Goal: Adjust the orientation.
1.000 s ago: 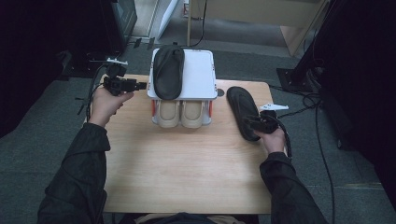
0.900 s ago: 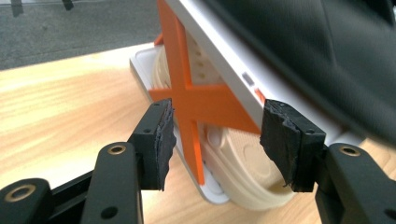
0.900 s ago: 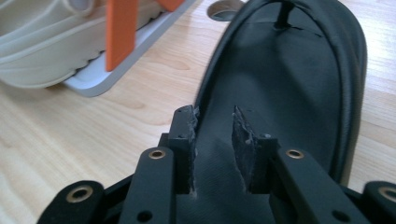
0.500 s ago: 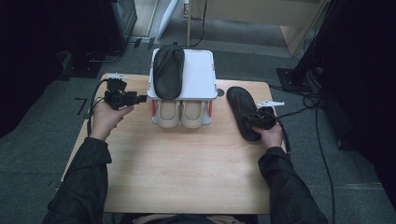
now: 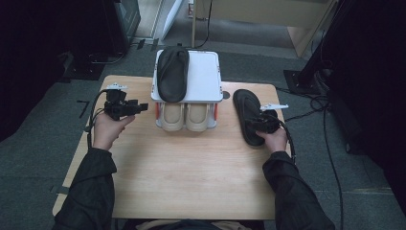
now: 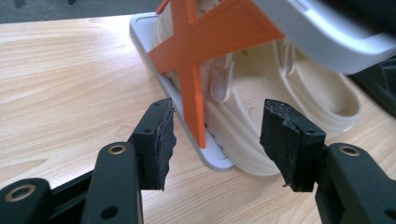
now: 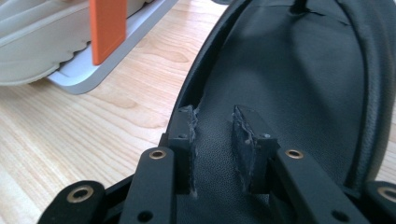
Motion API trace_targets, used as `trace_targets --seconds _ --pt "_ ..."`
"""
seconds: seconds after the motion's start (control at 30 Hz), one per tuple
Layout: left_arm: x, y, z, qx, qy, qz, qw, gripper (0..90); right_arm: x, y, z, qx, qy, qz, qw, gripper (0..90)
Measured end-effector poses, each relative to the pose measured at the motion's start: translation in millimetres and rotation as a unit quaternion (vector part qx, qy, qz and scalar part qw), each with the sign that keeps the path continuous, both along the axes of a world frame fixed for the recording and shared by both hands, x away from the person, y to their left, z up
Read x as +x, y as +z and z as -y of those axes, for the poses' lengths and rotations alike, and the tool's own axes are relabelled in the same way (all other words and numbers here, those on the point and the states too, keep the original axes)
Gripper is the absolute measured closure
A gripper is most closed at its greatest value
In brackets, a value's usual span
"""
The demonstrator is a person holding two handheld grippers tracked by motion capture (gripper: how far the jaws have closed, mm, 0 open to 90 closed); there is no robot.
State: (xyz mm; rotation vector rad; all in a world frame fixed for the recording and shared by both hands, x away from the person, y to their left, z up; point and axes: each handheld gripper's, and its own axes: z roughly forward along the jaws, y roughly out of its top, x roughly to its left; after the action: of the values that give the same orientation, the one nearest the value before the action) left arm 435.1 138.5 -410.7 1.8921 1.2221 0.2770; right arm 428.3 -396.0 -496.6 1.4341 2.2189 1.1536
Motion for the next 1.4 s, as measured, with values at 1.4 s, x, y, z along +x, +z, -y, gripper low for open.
trace_targets --seconds 1.4 --pt "-8.7 -26.1 -4.4 0.009 -0.012 -0.018 0.9997 44.2 16.0 24.3 29.1 -0.002 -0.068 0.035 0.9971 56.5"
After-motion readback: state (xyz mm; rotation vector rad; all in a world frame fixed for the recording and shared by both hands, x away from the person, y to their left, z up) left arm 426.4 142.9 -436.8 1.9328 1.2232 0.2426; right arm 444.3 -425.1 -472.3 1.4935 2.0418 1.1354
